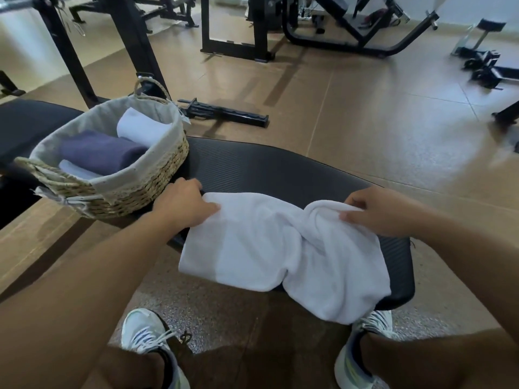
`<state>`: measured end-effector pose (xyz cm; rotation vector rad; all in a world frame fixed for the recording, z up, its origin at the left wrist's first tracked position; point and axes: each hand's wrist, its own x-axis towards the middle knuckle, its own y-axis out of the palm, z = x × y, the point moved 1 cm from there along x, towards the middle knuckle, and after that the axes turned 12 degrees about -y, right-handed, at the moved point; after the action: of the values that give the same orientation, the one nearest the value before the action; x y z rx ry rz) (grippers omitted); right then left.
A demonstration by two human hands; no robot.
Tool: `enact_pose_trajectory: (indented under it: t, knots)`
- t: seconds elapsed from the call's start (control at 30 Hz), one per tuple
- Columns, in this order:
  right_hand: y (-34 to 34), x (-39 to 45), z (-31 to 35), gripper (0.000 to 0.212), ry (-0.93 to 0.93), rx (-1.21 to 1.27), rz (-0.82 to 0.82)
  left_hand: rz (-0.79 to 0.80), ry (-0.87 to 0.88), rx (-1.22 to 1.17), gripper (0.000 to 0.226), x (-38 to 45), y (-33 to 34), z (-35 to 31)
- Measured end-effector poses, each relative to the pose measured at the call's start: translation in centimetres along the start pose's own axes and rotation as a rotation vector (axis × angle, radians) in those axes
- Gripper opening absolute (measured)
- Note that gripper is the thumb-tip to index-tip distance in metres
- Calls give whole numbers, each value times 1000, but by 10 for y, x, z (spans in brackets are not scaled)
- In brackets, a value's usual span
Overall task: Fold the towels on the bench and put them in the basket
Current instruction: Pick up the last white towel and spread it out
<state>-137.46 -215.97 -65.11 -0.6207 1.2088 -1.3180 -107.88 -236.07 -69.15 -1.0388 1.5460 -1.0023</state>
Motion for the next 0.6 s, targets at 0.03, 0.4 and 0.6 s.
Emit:
enact_pose_trajectory:
  t: [0.03,0.4,0.6]
  knots:
    - [-1,-2,-5,14,10,-9,0,40,-5,-56,44,1,0,0]
    - [-4,-9,22,17,-34,582,-342,84,109,-661,23,-45,-17,-33]
    - [1,-25,70,15,-321,863,-49,88,299,-769,13,-93,-13,-45]
